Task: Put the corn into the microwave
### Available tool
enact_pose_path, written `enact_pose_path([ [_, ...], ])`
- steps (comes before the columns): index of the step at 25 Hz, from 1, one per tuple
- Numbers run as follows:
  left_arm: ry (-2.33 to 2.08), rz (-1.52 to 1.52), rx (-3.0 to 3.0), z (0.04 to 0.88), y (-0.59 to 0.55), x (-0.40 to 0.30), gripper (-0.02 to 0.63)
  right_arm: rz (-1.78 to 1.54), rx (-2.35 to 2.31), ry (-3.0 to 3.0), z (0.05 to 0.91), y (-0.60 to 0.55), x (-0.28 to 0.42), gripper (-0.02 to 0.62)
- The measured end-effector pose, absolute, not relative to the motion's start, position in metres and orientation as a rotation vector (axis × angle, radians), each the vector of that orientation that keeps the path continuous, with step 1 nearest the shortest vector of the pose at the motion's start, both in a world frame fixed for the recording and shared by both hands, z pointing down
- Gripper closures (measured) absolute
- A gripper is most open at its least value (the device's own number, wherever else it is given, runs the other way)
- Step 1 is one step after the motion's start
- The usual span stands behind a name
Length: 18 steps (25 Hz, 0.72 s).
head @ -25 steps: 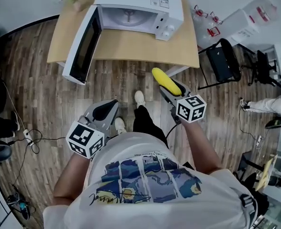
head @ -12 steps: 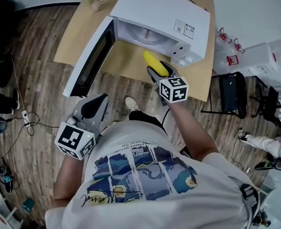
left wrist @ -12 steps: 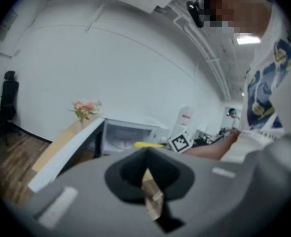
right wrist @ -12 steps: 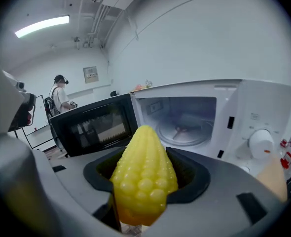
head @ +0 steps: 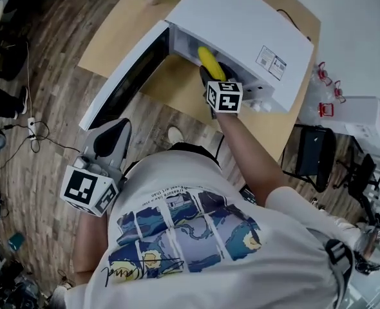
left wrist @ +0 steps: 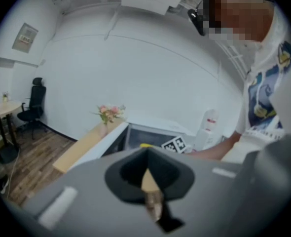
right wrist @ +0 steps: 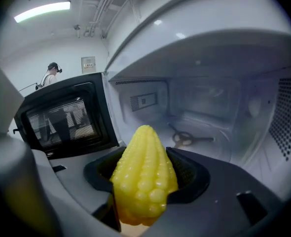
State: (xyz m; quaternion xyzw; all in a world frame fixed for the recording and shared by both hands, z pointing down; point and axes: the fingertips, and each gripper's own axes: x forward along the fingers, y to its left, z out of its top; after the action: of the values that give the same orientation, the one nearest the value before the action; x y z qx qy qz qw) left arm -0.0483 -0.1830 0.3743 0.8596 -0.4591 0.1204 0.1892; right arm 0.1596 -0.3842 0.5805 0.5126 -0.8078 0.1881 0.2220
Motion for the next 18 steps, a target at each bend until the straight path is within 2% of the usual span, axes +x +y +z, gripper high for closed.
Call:
enact_pose_path([
  [18,-1.548,0.383,2.205,0.381,-0.158,-0.09,0.597,0.496,1.391,-2.078,0.614,-0.45,0.142,0.342],
])
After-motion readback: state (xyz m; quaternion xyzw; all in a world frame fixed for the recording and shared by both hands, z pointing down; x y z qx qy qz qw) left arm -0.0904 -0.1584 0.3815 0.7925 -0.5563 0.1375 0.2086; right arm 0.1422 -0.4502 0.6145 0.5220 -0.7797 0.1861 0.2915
